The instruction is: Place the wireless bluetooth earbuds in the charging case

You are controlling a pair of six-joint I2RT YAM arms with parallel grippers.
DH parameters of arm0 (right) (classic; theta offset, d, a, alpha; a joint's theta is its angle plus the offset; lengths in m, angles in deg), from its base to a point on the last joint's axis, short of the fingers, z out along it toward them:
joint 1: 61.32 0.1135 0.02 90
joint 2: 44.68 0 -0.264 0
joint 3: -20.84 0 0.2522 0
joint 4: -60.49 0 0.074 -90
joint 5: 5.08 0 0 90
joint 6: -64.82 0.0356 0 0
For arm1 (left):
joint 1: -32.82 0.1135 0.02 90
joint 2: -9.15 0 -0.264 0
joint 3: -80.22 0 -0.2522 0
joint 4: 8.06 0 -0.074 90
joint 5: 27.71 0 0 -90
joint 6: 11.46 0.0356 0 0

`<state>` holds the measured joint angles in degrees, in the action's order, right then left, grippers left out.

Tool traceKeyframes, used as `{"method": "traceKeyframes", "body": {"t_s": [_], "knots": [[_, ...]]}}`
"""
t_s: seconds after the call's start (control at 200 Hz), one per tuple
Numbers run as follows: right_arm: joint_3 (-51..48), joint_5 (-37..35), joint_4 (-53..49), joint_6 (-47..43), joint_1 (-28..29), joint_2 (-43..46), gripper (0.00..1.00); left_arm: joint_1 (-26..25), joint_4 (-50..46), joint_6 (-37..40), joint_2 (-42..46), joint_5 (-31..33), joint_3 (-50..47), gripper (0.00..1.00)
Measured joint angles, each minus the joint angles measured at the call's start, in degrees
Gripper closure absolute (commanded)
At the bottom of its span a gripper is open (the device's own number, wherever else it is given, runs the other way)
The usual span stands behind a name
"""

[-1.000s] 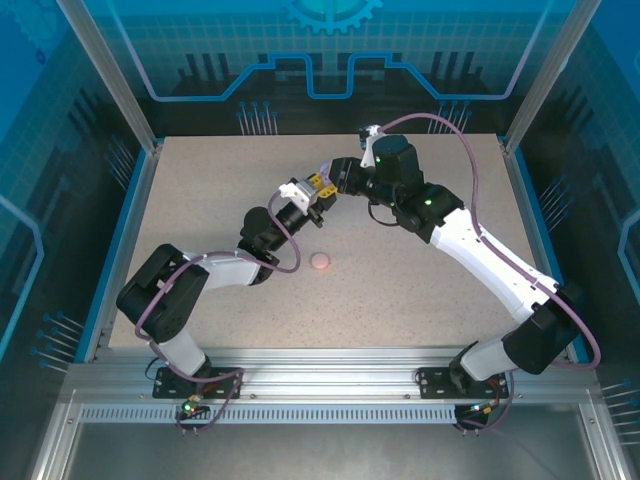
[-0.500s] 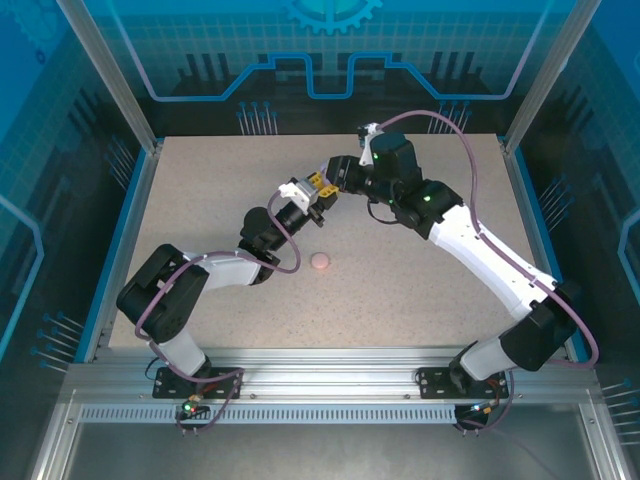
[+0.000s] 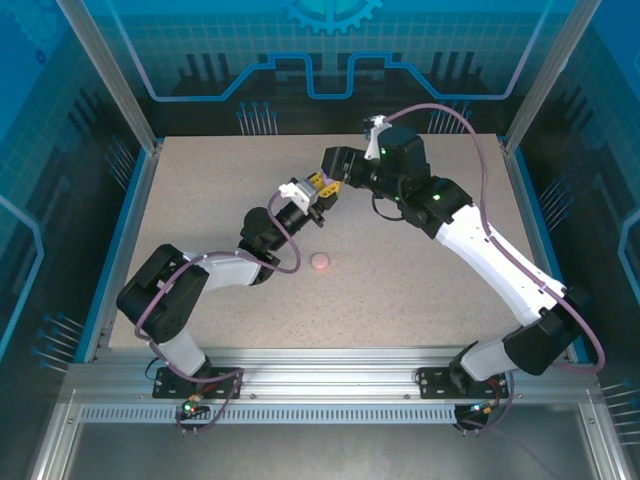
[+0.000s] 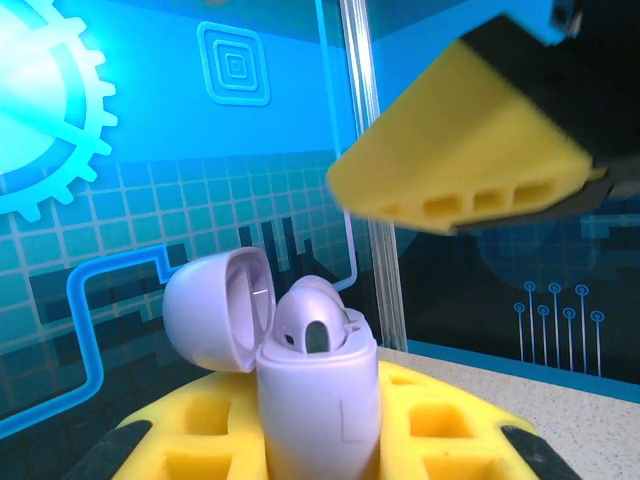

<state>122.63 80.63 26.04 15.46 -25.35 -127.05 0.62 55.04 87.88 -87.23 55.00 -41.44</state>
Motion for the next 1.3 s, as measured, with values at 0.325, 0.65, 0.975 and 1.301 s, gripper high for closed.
{"method": "traceKeyframes", "body": {"t_s": [0.325, 0.65, 0.975, 1.301], "knots": [[8.11, 0.57, -7.13, -3.26, -4.2, 0.61, 0.33, -0.02, 0.04, -0.48, 1.68, -0.94, -0.85, 1.0], [25.42, 4.66, -19.26, -9.66, -4.98, -14.21, 0.51, -0.61, -0.28, -1.97, 2.62, -3.8, -3.61, 1.0], [37.05, 8.28, -30.01, -13.88, -5.77, -26.01, 0.89, -1.46, -2.43, -1.92, 4.15, -5.22, -3.65, 1.0], [36.0, 11.45, -32.28, -14.45, -5.64, -26.82, 0.94, -1.46, -4.37, -1.7, 4.2, -5.22, -3.65, 1.0]]}}
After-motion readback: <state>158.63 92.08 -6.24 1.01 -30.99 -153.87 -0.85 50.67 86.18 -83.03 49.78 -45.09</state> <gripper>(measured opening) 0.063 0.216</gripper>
